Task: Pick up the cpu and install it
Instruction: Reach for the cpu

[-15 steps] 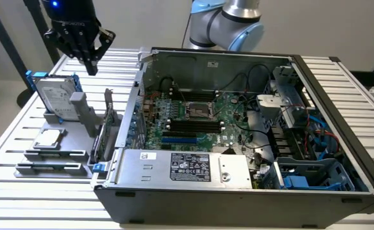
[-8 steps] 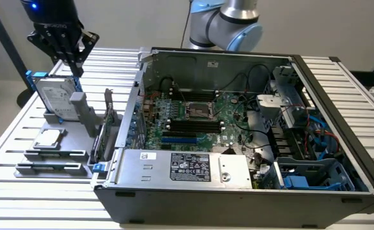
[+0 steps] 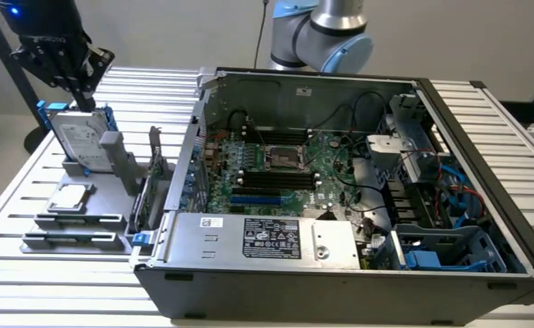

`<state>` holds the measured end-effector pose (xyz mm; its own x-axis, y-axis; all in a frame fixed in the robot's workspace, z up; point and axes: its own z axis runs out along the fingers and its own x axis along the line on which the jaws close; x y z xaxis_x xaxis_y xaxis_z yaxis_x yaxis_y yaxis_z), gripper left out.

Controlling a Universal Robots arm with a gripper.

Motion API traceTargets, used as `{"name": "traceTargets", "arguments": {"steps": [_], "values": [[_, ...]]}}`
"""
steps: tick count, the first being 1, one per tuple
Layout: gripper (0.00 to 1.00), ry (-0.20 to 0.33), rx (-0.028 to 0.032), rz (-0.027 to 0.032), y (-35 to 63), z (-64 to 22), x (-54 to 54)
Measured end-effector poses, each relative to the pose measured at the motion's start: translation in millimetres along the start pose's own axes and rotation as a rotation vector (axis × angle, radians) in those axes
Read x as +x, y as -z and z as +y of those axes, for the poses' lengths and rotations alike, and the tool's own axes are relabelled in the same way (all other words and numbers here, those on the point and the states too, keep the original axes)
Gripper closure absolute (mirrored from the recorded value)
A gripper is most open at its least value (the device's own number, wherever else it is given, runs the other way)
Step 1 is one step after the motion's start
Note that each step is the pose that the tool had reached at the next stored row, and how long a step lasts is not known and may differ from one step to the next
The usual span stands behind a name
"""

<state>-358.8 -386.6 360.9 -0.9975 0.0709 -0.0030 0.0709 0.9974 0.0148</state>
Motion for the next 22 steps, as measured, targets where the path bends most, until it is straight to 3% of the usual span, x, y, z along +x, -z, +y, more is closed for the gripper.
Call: {"name": "traceTargets", "arguments": {"steps": [17, 22], "values": [[0.89, 0.0, 0.0205, 0.0104, -8.1, -5.4, 76.8], [0.89, 0.0, 0.0207, 0.0105, -8.0, -5.6, 79.1]]}}
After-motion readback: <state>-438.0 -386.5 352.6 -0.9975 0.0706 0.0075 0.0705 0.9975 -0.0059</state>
